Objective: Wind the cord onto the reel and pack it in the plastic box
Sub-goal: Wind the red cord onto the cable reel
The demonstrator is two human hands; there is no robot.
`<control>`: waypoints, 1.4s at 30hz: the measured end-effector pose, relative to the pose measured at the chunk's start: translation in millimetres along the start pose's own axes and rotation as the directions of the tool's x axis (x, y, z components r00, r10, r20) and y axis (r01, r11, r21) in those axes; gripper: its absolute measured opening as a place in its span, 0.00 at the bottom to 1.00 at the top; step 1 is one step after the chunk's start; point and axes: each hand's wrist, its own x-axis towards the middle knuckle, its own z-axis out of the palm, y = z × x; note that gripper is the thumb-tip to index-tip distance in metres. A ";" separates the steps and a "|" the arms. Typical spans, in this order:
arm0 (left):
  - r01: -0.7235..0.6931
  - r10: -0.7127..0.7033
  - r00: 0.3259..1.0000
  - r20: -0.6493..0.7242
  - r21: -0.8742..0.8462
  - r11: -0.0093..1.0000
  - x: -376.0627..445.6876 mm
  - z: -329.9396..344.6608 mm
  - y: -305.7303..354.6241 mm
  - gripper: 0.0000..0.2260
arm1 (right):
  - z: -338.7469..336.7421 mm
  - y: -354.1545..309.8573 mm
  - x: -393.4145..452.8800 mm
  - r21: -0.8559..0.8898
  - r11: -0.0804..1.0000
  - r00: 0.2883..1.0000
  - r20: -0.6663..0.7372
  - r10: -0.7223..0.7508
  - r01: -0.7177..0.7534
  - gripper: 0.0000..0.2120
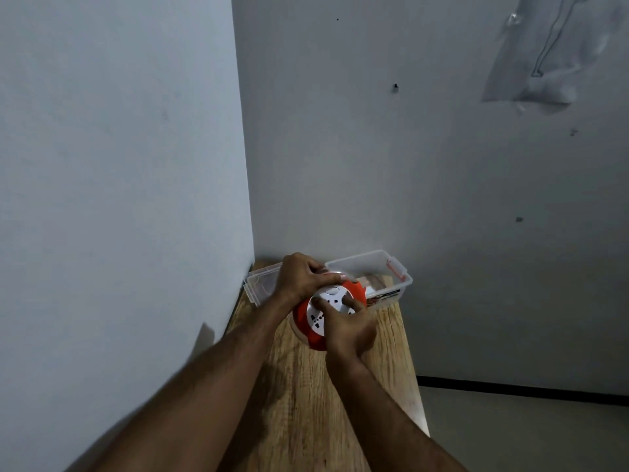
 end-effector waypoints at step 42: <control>0.059 -0.059 0.998 -0.033 0.002 0.998 -2.9 -19.0 7.7 0.18 | -15.6 -7.8 14.7 -0.427 0.563 0.707 0.414 -0.574 0.707 0.26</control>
